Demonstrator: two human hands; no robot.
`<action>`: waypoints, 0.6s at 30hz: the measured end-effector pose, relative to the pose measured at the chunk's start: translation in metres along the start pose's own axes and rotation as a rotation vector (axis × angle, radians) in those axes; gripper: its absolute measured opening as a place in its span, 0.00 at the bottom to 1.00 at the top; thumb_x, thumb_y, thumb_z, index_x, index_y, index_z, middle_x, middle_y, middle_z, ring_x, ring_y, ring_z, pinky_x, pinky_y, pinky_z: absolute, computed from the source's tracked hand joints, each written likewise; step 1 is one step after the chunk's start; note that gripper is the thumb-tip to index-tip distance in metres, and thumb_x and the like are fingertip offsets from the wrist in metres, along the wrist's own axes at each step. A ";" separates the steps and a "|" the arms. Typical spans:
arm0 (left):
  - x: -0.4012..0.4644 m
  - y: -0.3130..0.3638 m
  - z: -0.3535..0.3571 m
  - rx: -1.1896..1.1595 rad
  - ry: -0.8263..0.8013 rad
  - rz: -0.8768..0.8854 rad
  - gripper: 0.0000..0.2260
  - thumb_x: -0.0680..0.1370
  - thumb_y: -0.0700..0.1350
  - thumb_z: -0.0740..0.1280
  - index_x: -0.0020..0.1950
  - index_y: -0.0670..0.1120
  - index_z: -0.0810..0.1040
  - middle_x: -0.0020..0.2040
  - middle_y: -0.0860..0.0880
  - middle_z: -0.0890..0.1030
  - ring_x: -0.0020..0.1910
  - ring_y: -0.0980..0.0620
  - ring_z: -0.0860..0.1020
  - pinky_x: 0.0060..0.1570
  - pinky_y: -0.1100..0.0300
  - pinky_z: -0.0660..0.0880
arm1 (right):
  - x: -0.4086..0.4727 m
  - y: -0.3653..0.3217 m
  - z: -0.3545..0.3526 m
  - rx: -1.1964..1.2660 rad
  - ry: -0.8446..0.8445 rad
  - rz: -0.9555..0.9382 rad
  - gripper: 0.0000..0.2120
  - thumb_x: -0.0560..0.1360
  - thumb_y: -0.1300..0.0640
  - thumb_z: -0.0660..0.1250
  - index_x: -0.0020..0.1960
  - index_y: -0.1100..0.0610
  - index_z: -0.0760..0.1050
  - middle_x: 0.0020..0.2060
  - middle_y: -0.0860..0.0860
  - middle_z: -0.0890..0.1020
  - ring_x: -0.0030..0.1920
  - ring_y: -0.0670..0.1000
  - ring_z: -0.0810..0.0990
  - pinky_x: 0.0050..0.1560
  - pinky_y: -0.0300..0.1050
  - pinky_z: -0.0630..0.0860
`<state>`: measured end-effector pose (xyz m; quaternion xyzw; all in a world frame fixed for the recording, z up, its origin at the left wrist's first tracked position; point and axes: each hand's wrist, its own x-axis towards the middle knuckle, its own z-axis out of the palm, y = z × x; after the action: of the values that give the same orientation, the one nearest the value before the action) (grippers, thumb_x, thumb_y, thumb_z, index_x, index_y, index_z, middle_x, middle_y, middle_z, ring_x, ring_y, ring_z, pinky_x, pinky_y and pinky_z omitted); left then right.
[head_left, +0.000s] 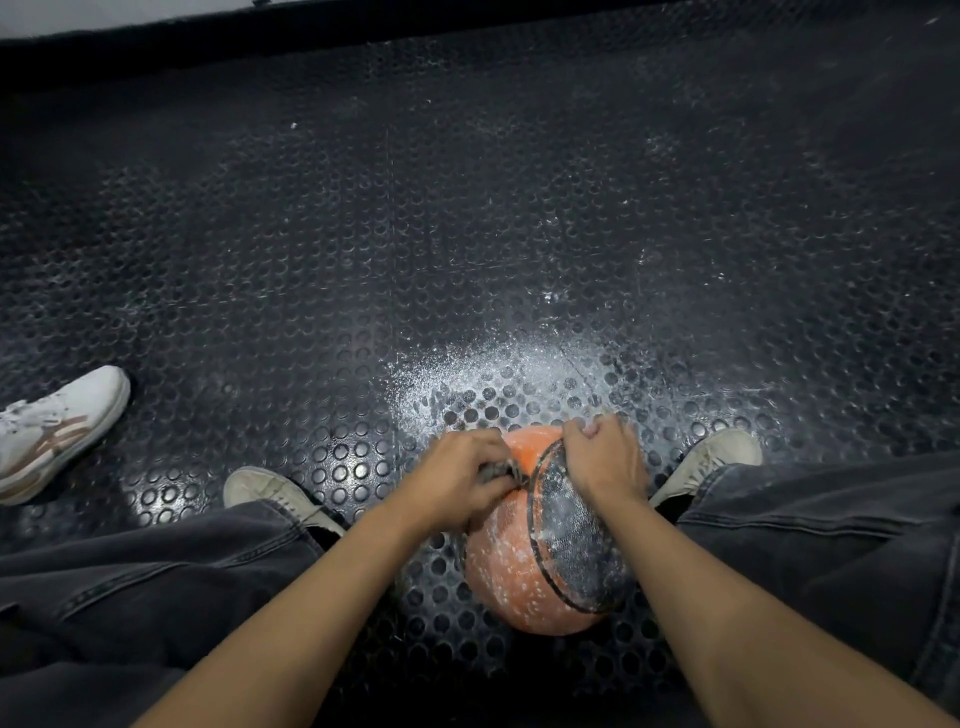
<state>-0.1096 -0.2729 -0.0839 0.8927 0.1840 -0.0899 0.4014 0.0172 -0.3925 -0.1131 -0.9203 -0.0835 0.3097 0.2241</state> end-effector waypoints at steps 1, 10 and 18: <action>0.000 -0.002 0.000 0.017 -0.014 0.012 0.05 0.77 0.45 0.67 0.49 0.46 0.82 0.47 0.55 0.78 0.45 0.61 0.77 0.50 0.65 0.75 | 0.001 0.002 0.001 -0.009 -0.012 -0.027 0.11 0.82 0.46 0.59 0.60 0.50 0.71 0.54 0.50 0.73 0.39 0.47 0.70 0.42 0.41 0.66; 0.011 -0.001 -0.003 0.060 -0.090 0.009 0.07 0.77 0.46 0.68 0.51 0.45 0.82 0.50 0.54 0.78 0.48 0.57 0.76 0.50 0.65 0.72 | 0.005 0.011 0.008 -0.006 0.003 -0.036 0.18 0.83 0.48 0.58 0.35 0.48 0.66 0.31 0.43 0.69 0.29 0.47 0.67 0.32 0.38 0.64; 0.015 0.014 0.013 0.122 0.160 -0.064 0.07 0.79 0.45 0.66 0.50 0.44 0.81 0.47 0.54 0.76 0.45 0.56 0.76 0.52 0.64 0.73 | 0.003 0.008 0.014 -0.045 0.027 -0.093 0.19 0.82 0.46 0.58 0.35 0.51 0.71 0.31 0.46 0.74 0.28 0.47 0.67 0.29 0.37 0.63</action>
<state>-0.0904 -0.2879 -0.0874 0.9135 0.2383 -0.0421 0.3271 0.0109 -0.3936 -0.1283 -0.9243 -0.1299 0.2846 0.2187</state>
